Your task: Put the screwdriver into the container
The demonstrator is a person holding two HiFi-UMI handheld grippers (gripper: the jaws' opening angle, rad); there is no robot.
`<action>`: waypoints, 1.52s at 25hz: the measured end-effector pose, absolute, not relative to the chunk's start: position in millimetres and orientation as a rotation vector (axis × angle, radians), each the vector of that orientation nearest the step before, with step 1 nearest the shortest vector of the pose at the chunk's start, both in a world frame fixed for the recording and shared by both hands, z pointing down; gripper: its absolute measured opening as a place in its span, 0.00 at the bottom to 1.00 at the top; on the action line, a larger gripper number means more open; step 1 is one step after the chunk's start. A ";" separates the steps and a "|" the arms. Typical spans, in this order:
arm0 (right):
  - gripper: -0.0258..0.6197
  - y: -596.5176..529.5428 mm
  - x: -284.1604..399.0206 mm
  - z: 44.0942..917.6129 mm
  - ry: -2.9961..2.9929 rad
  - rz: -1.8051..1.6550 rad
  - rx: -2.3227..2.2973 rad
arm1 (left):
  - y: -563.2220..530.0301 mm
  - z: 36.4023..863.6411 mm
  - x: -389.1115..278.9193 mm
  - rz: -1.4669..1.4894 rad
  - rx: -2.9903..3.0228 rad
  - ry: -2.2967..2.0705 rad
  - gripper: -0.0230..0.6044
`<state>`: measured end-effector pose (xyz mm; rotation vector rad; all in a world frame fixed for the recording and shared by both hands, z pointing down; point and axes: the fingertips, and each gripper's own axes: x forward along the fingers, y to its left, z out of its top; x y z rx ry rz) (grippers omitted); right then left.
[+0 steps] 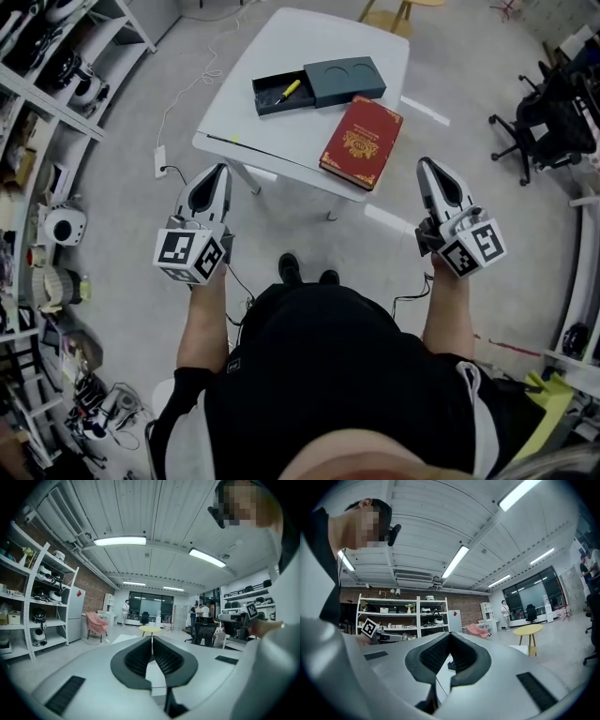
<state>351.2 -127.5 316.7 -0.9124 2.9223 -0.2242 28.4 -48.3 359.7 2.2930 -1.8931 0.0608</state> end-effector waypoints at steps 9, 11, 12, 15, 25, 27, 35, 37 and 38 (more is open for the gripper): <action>0.08 -112.5 360.9 324.2 2.885 -0.274 -0.907 | -43.7 339.5 50.4 0.113 2.358 -1.890 0.07; 0.08 -113.3 358.1 320.5 2.879 -0.267 -0.909 | -47.2 337.0 49.6 0.124 2.373 -1.881 0.07; 0.08 -114.4 356.1 317.5 2.877 -0.258 -0.910 | -48.7 335.7 48.3 0.133 2.381 -1.880 0.07; 0.08 -118.0 349.5 308.0 2.882 -0.221 -0.910 | -52.9 330.8 42.4 0.139 2.396 -1.886 0.07; 0.08 -124.3 335.6 295.3 2.899 -0.165 -0.903 | -62.1 332.3 41.7 0.149 2.420 -1.865 0.07; 0.08 -124.1 333.4 297.4 2.902 -0.173 -0.901 | -61.7 331.8 41.3 0.142 2.418 -1.864 0.07; 0.08 -122.1 335.6 307.4 2.902 -0.209 -0.911 | -58.2 335.3 37.6 0.143 2.403 -1.867 0.07; 0.08 -122.4 336.3 309.6 2.902 -0.213 -0.912 | -58.0 337.5 37.2 0.142 2.398 -1.866 0.07; 0.08 -122.6 336.5 310.6 2.902 -0.215 -0.912 | -58.0 338.9 37.2 0.143 2.397 -1.864 0.07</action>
